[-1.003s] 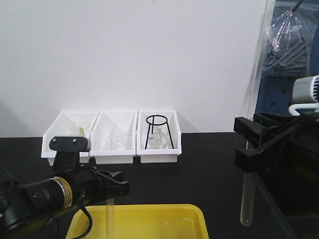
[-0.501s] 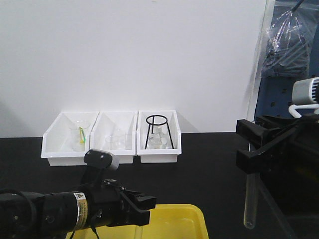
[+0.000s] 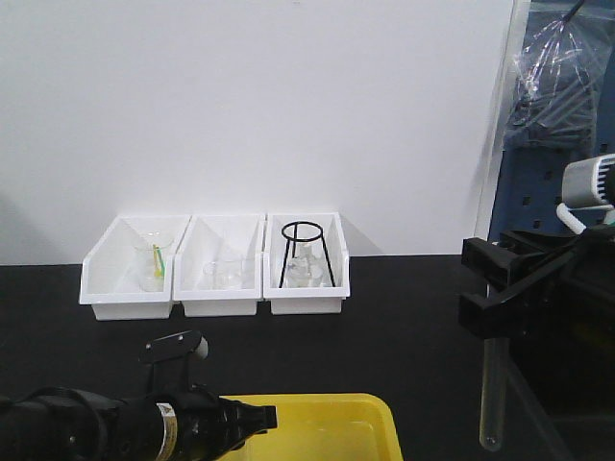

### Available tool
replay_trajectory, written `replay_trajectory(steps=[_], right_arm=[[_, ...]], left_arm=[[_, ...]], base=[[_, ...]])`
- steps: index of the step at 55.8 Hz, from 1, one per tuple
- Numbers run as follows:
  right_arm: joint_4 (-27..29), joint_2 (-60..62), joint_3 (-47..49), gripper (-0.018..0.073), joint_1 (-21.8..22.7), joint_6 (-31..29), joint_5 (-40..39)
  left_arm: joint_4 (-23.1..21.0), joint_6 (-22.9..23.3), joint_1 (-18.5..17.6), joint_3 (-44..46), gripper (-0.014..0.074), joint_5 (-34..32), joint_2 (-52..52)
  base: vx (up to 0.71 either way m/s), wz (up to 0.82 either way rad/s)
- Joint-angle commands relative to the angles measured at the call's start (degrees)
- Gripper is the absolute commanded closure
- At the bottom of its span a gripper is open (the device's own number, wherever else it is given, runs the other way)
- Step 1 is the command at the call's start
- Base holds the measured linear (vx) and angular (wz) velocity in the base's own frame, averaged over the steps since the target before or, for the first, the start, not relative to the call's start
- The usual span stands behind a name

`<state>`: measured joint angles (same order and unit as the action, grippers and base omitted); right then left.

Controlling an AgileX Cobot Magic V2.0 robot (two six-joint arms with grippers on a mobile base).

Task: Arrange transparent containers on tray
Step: 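Lower the left-held tube into the yellow tray and open the left gripper, then lower the right-held tube into the yellow tray and open the right gripper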

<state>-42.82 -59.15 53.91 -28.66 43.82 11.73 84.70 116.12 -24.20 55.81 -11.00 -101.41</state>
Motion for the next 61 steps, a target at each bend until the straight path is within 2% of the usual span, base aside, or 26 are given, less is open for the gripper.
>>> replay_trajectory(steps=[1, 10, 16, 22, 33, 40, 54, 61], right_arm=[[-1.08, 0.72, 1.83, 0.0572, 0.06, -0.29, -3.33], [-1.08, 0.72, 1.83, 0.0572, 0.06, -0.29, -3.33], [-1.08, 0.72, 1.83, 0.0572, 0.06, -0.29, -3.33], [-1.08, 0.72, 1.83, 0.0572, 0.06, -0.29, -3.33], [-1.08, 0.72, 1.83, 0.0572, 0.06, -0.29, -3.33], [-1.08, 0.72, 1.83, 0.0572, 0.06, -0.29, -3.33], [-0.53, 0.68, 1.83, 0.0572, 0.06, -0.29, -1.82], [3.39, -0.92, 1.83, 0.0572, 0.06, -0.07, 0.70]], left_arm=[[-0.61, 0.62, -0.30, 1.62, 0.0603, 0.33, 1.08], [-0.56, 0.55, -0.30, 1.62, 0.0585, 3.50, -0.69], [2.63, 0.50, -0.30, 1.62, 0.0549, 6.72, -1.10], [5.08, 0.57, -0.30, 1.62, 0.0485, 8.61, -1.48], [5.22, 0.57, -0.30, 1.62, 0.0313, 10.18, -3.01], [5.16, 0.69, -0.30, 1.62, 0.0235, 10.51, -3.96], [5.16, 0.73, -0.30, 1.62, 0.0209, 12.94, -3.90], [5.16, 0.60, -0.30, 1.62, 0.0209, 12.98, -1.90]], base=[[0.00, 0.00], [0.00, 0.00], [0.00, 0.00], [0.00, 0.00], [0.00, 0.00], [0.00, 0.00], [0.00, 0.00], [0.00, 0.00]])
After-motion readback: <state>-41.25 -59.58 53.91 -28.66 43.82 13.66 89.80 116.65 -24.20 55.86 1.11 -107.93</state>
